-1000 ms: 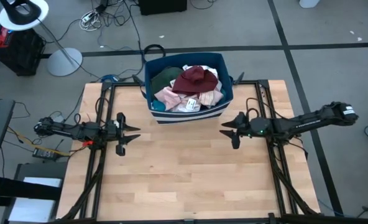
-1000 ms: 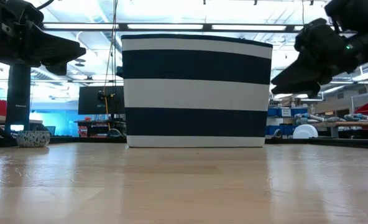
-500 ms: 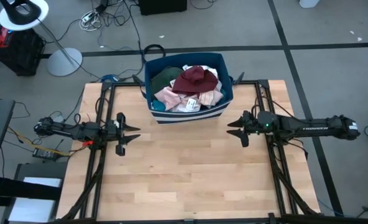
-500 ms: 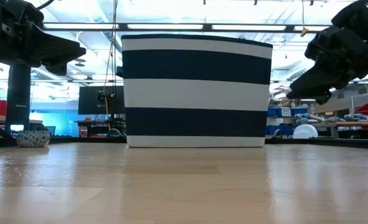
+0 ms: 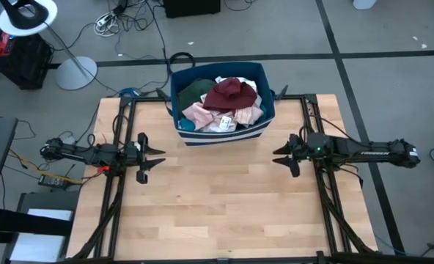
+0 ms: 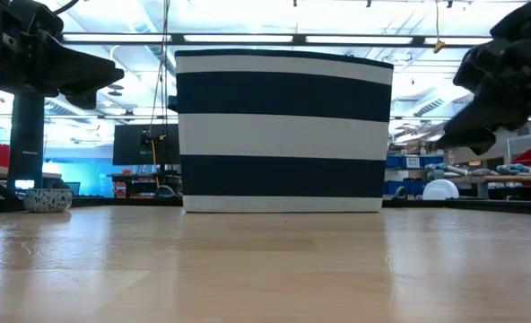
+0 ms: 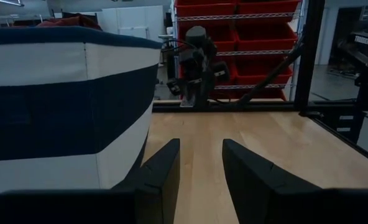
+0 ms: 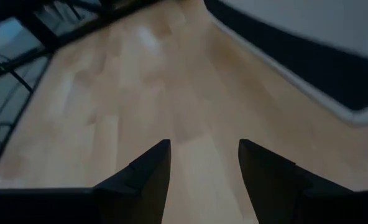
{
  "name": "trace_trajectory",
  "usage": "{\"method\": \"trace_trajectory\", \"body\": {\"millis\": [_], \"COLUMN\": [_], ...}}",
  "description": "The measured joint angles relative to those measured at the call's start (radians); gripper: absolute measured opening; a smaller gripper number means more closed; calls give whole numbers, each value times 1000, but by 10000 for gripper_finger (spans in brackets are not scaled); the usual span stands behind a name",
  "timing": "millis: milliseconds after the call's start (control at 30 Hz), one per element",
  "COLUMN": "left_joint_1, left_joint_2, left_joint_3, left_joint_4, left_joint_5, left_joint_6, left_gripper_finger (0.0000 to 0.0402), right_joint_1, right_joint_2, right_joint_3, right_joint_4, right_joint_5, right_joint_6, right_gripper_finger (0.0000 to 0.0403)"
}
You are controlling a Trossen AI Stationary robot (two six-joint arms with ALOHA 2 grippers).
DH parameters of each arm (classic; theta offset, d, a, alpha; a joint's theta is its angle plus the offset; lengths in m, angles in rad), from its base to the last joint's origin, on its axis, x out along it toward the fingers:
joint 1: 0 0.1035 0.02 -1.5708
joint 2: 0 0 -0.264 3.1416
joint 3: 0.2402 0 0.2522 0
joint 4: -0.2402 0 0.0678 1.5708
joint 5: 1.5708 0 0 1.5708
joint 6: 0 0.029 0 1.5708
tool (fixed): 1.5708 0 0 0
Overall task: Sort clothes
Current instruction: Return to Home Position
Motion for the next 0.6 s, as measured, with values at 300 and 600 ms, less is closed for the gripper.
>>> {"method": "trace_trajectory", "body": {"millis": [300,600], "left_joint_1": [0,0], "left_joint_2": [0,0], "left_joint_3": [0,0], "left_joint_4": [15,19], "left_joint_5": [-1,-1], "left_joint_6": [0,-1], "left_gripper_finger": [127,127], "right_joint_1": [39,104], "right_joint_2": [-70,-93], "right_joint_3": [0,-53], "right_joint_4": [-64,18], "right_joint_5": [50,111], "right_joint_6": [1,34], "right_gripper_finger": [190,189]}}
